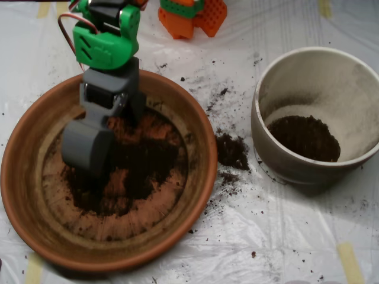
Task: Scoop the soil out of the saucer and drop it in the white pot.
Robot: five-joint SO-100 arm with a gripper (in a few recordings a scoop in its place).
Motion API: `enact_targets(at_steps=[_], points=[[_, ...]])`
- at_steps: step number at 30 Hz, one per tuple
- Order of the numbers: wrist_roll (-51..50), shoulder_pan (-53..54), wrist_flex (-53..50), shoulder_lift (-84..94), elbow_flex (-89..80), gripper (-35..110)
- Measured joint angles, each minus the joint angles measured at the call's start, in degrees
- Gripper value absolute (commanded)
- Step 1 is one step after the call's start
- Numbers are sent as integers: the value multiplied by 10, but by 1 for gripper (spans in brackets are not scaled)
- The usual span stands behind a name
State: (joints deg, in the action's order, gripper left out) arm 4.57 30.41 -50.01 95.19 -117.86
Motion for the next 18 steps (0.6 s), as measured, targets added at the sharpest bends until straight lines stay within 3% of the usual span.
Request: enact_targets(at_steps=[10,18], points=[[-38,-1,-25,-166,152,45],[-48,7,-125,-300,340,42]])
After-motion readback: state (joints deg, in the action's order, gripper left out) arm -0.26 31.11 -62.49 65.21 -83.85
